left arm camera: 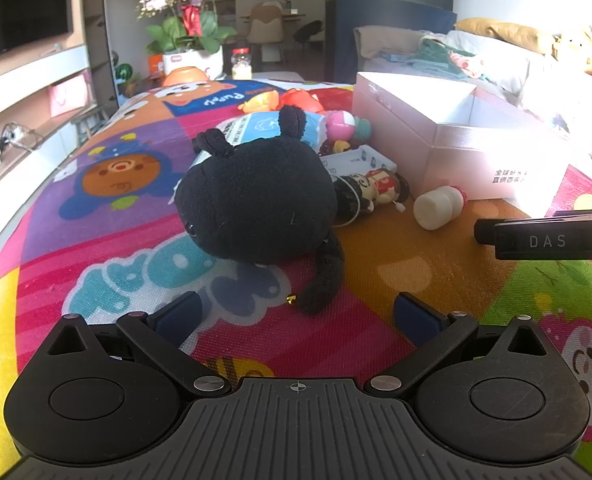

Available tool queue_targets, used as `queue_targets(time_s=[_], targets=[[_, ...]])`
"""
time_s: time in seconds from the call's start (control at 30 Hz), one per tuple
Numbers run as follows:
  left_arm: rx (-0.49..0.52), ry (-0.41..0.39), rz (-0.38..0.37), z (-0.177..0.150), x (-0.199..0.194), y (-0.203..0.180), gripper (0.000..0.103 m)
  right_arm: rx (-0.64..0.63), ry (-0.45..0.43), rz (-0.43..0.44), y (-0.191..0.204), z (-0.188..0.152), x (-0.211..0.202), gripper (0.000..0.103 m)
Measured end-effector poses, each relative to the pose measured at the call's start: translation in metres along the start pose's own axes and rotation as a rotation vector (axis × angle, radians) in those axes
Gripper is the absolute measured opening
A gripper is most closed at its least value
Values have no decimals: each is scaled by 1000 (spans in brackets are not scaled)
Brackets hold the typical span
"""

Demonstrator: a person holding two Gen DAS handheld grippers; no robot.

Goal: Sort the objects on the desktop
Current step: 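Grasp the white yogurt bottle with the right gripper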

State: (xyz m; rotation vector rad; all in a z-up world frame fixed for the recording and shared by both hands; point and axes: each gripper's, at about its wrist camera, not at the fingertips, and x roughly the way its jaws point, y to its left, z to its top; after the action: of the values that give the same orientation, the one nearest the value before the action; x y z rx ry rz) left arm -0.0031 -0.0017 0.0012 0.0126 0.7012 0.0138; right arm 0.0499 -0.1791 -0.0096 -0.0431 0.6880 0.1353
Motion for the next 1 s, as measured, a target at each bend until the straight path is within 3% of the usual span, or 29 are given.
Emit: queue_targets(time_s=[0.37, 0.67, 0.87, 1.0], targets=[[0, 3, 1, 0, 0, 1, 103, 2, 2, 6, 0, 0, -2, 103], [0, 23, 2, 3, 2, 0, 103, -72, 125, 78, -11, -16, -36, 103], [17, 61, -5, 9, 5, 0, 103, -70, 105, 81, -12, -23, -44, 103], [55, 75, -54, 19, 11, 8, 103, -77, 99, 79, -11, -23, -44, 103]])
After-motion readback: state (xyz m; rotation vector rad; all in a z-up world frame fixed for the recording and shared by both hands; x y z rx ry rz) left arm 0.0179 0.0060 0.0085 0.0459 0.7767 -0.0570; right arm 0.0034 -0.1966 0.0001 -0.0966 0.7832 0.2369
